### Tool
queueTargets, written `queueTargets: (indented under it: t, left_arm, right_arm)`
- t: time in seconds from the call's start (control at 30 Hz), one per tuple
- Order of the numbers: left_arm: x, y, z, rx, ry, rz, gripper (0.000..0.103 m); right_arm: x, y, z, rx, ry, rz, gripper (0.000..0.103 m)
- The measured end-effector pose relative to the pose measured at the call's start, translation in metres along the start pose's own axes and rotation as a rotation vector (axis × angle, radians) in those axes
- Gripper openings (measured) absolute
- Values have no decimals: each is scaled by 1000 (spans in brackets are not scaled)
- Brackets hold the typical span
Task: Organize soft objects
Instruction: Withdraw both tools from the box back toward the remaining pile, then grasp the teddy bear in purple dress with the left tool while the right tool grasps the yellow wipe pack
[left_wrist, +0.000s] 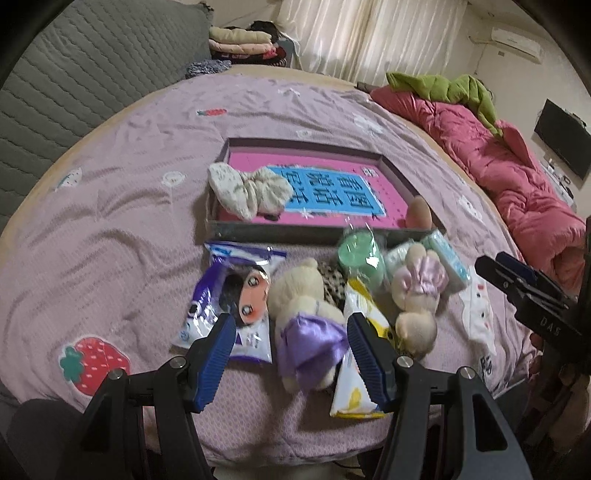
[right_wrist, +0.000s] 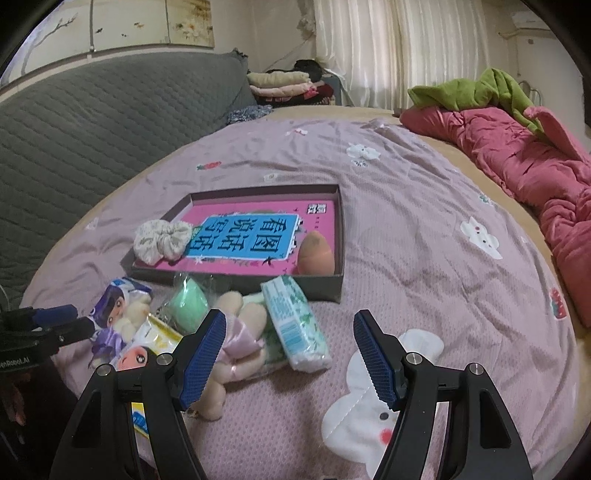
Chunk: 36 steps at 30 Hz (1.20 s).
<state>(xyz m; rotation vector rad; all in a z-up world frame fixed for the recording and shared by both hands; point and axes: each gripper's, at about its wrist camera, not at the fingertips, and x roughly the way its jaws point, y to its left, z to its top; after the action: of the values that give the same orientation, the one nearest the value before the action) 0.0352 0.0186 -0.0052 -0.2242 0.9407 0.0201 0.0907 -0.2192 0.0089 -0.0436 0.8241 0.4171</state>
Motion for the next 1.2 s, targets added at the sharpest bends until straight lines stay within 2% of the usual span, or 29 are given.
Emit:
queueTargets:
  t: [0.17,0.5,0.73,0.9,1.13,1.2]
  left_arm:
    - [2,-1,-9,26,31,-15,62]
    - [12,1,-19,15,67,-16,62]
    - [20,-2,-23,22,89,-37,62]
    - [24,4,-21,-9,94,-59,62]
    - [24,15,-19,-43,101,-83,62]
    - [25,19,-18,-45,107,-64,63]
  right_arm:
    - [-9,5,-11,14,19,29,73]
    - [-24,39,-34,-62,47,67,73]
    - [-25,100,-60,-258,77,119,73]
    - [-12,134,-75,-388,105,118,73]
    - [17,168,-94,-527,80,33,73]
    - [25,173,-98,-553,57,24,74]
